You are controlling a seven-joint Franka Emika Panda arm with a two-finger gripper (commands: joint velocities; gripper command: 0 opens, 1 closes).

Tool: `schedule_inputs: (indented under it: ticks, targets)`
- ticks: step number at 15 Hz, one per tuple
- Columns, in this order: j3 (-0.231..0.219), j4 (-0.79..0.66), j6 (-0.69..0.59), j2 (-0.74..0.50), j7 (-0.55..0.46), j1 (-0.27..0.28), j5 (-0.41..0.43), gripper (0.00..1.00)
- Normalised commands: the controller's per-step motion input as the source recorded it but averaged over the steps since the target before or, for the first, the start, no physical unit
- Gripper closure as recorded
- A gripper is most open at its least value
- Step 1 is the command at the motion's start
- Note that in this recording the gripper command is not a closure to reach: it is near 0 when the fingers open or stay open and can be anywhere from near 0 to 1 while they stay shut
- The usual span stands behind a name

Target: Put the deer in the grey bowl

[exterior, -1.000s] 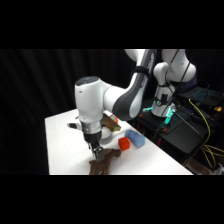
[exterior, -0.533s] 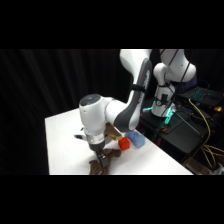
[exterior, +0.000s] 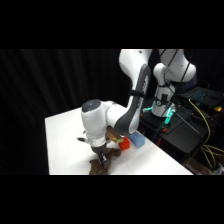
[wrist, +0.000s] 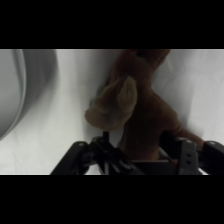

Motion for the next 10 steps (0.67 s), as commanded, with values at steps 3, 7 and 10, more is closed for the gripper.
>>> schedule_inputs:
  ticks: [3, 7, 10]
  targets:
    - [-0.097, -0.10, 0.02, -0.09, 0.01, 0.065, 0.012, 1.00]
    - [-0.076, -0.13, -0.09, -0.17, -0.01, 0.016, 0.038, 0.38]
    - [-0.033, -0.28, -0.34, -0.49, -0.08, -0.009, 0.032, 0.38]
